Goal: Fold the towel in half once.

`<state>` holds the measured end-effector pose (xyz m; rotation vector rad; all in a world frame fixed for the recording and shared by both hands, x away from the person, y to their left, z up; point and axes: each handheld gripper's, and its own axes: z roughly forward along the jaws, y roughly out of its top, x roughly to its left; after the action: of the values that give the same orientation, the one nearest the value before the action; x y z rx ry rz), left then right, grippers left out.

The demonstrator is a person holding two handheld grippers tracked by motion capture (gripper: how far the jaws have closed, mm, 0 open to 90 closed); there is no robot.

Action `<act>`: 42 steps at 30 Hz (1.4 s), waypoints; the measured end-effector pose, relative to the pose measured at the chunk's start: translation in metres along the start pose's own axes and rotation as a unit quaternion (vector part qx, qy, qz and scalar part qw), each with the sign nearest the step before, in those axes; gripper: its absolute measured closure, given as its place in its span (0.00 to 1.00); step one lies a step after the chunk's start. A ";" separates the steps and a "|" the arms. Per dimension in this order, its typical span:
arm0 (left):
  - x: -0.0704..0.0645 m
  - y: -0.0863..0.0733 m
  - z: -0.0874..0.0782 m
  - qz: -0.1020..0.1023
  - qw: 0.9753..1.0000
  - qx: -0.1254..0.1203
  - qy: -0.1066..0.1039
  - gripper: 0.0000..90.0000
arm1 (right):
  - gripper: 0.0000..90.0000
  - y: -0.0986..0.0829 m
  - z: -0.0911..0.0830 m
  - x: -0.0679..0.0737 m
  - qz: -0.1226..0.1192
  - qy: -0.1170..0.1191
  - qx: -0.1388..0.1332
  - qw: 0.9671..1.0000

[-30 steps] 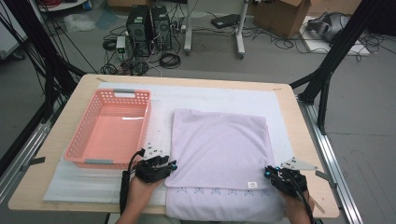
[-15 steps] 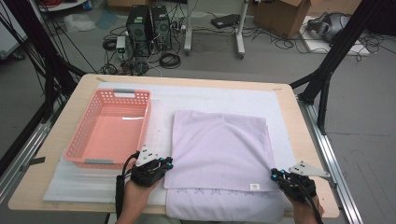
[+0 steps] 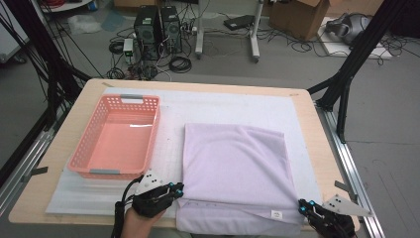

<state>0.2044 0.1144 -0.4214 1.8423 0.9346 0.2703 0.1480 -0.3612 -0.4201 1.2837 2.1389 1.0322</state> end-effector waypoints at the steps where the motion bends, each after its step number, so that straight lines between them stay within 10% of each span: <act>1: 0.001 0.001 0.000 0.004 1.000 -0.001 0.001 0.90 | 0.95 -0.001 -0.002 0.001 -0.003 -0.001 -0.001 1.000; 3: 0.005 0.005 0.004 0.003 1.000 -0.006 0.020 0.70 | 0.78 -0.001 -0.003 0.001 0.001 -0.007 -0.005 1.000; 7: 0.014 0.013 0.016 0.006 0.999 -0.005 0.042 0.63 | 0.63 0.013 0.009 -0.010 0.009 -0.022 -0.030 0.999; 14: 0.036 0.025 0.050 -0.009 0.998 0.016 0.056 0.58 | 0.63 0.049 0.059 -0.027 0.029 -0.017 -0.021 0.999; 21: 0.043 0.026 0.079 -0.008 0.996 0.055 0.070 0.72 | 0.83 0.052 0.103 -0.023 -0.006 -0.009 0.036 0.999; 27: 0.040 0.021 0.078 0.010 0.995 0.056 0.080 1.00 | 0.98 0.051 0.100 -0.026 -0.003 -0.001 0.025 1.000; 38: 0.032 0.019 0.056 0.006 0.998 0.027 0.047 0.99 | 0.98 0.041 0.063 -0.032 0.021 0.041 0.012 0.999; 42: 0.034 0.030 0.061 -0.003 0.999 0.012 0.039 0.73 | 0.95 0.038 0.059 -0.036 0.023 0.055 0.025 0.998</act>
<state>0.2758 0.0910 -0.4319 1.8612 1.0017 0.3307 0.2268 -0.3601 -0.4281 1.3330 2.2389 1.0988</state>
